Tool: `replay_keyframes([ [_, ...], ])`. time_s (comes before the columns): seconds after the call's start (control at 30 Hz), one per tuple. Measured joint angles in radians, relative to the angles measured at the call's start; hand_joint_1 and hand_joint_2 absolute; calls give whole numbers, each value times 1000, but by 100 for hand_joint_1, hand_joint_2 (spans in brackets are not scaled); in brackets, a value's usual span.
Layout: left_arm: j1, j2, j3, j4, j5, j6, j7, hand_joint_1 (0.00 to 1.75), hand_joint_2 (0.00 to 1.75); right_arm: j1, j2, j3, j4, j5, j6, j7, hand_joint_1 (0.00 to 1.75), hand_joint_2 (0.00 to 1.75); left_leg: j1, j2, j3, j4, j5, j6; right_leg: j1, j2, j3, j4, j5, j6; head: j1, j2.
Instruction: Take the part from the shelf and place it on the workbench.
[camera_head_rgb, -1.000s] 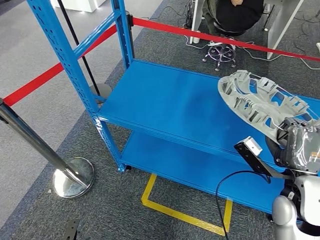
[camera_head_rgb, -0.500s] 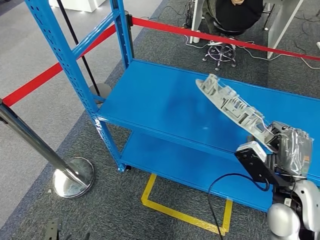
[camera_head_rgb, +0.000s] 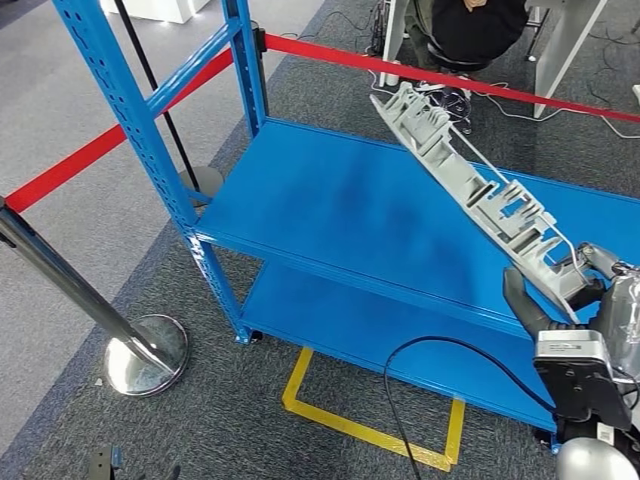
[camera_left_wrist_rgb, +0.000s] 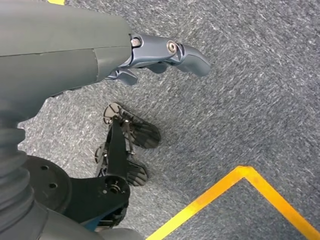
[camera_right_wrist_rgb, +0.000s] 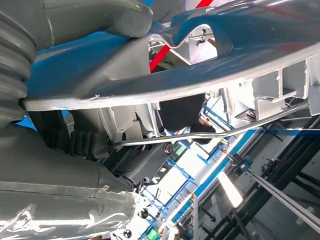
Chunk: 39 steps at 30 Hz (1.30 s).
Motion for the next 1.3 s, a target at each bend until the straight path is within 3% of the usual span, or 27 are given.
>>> replay_keyframes([
  [0.07,0,1,1,1,-1,8,-4,0,175,5,1,-2,-6,-36,1,-8,175,175,0,0,0,0,0,0,0,0,0,0,0,0,0,0],
  [0.17,0,-6,5,2,6,14,-14,0,175,33,5,-16,-36,-190,22,-42,175,175,0,0,0,0,0,0,0,0,-1,0,0,0,0,0],
  [0.3,2,-25,10,1,30,-4,-36,0,175,86,6,-58,-91,-433,103,-108,175,175,0,0,0,0,-1,0,0,0,0,0,-1,1,0,0],
  [0.43,4,-39,11,1,39,-22,-65,0,175,129,9,-79,-131,-568,166,-146,175,175,0,0,0,0,-2,1,0,0,0,-1,-2,1,0,0],
  [0.7,4,-41,11,1,36,-23,-66,0,175,142,12,-80,-142,-634,188,-148,175,175,-1,0,0,0,-3,1,-1,0,1,-2,-2,2,0,0],
  [0.8,5,-41,11,2,26,-15,-41,0,175,147,22,-83,-157,-770,203,-144,175,175,-2,0,1,0,-3,2,-2,0,1,-2,-1,3,0,0],
  [0.97,5,-41,11,6,29,-7,-16,0,175,151,39,-98,-177,-858,226,-134,175,175,-5,0,5,-2,-3,19,-9,0,6,-7,-1,19,-1,0],
  [1.03,4,-42,11,8,29,-7,-16,0,175,151,41,-102,-178,-859,228,-133,175,175,2,1,12,-11,2,25,-6,-1,-7,26,-26,25,2,0],
  [1.13,3,-43,11,11,30,-8,-16,0,175,150,41,-104,-179,-861,229,-132,175,175,4,2,20,-13,-1,29,-8,-2,-83,201,-111,29,5,0],
  [1.17,3,-44,11,13,30,-8,-16,0,175,150,41,-105,-179,-862,229,-131,175,175,4,2,21,-12,-2,29,-8,-2,-106,249,-124,29,5,0],
  [1.2,4,-44,11,14,30,-8,-16,0,175,150,41,-105,-179,-862,229,-131,175,175,4,2,24,-12,-4,28,-8,-2,-115,265,-119,29,5,0],
  [1.23,4,-44,11,15,30,-8,-16,0,175,150,41,-106,-179,-862,229,-131,175,175,4,1,27,-11,-6,26,-8,-2,-104,242,-95,28,5,0],
  [1.3,5,-44,11,17,23,-8,-15,0,175,150,41,-108,-179,-862,232,-130,175,175,4,0,35,-9,-13,18,-8,-1,-40,125,-36,24,5,0],
])
